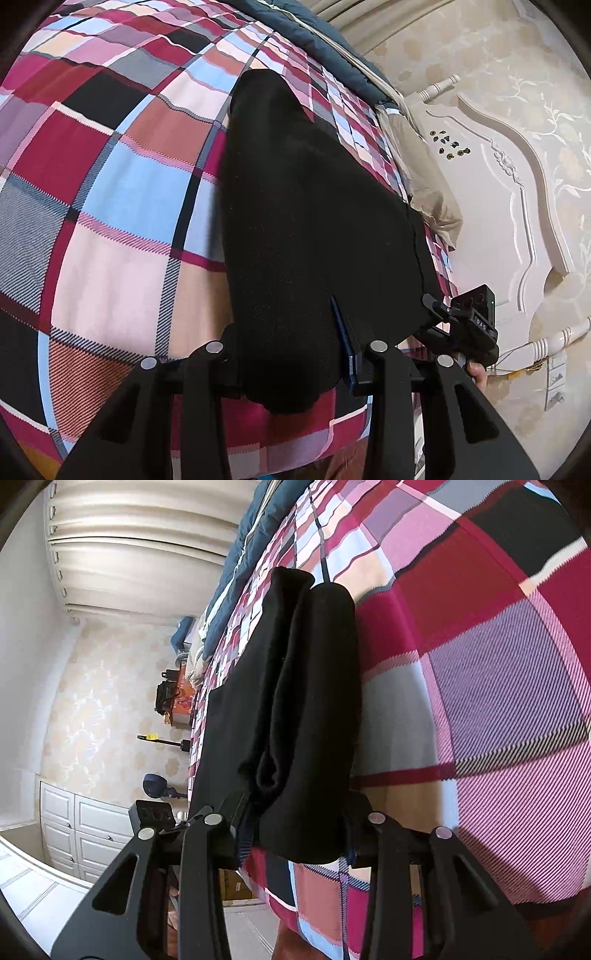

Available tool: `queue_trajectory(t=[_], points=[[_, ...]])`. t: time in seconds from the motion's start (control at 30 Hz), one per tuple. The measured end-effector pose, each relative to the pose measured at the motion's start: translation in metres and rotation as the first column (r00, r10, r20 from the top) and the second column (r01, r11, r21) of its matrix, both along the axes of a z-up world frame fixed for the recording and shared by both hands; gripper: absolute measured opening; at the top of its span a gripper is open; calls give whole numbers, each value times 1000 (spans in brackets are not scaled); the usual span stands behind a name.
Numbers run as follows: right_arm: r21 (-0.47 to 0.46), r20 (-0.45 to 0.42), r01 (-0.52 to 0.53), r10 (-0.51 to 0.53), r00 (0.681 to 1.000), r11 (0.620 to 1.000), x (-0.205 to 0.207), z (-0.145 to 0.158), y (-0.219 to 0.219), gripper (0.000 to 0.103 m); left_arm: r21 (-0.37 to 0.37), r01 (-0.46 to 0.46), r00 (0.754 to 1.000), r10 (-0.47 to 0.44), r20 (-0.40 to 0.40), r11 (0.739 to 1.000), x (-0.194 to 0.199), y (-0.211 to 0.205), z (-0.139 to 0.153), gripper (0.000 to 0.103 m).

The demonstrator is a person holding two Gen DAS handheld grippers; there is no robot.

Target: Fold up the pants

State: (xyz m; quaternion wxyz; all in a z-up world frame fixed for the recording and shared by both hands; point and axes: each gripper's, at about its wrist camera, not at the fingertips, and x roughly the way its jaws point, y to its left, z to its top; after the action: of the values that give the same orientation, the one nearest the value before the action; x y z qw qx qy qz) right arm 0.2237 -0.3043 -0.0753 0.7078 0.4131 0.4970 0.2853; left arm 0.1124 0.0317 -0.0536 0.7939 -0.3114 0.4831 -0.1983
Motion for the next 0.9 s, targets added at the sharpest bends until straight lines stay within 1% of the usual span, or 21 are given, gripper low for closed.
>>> queue_trajectory(t=[0.33,0.63,0.67,0.77,0.8,0.87,0.9], points=[[22,-6,-1,1,1000,1000,-1,-9,-3,36,-4,1,1000,-1,1,1000,-1,1,-2,38],[42,-7,-2,2,1000,999,-2,-13,-7,36,-19,4,1000,-4,2,1000,-2,2,-5,41],[43,-7,-1,1,1000,999,-3,-13,-7,37,-18,6,1000,-6,6,1000,-2,2,-5,43],[54,-8,1,-1,1000,999,-4,-15,-8,38,-17,0,1000,0,5,1000,-2,3,-9,55],[59,-10,6,-5,1000,998,-5,-16,-9,39,-28,-4,1000,4,3,1000,-2,5,-11,60],[74,-13,11,-11,1000,997,-6,-17,-10,41,-69,-18,1000,18,4,997,-2,7,-15,64],[83,-17,14,-12,1000,996,-6,-18,-11,42,-74,-16,1000,17,7,997,-2,7,-15,66]])
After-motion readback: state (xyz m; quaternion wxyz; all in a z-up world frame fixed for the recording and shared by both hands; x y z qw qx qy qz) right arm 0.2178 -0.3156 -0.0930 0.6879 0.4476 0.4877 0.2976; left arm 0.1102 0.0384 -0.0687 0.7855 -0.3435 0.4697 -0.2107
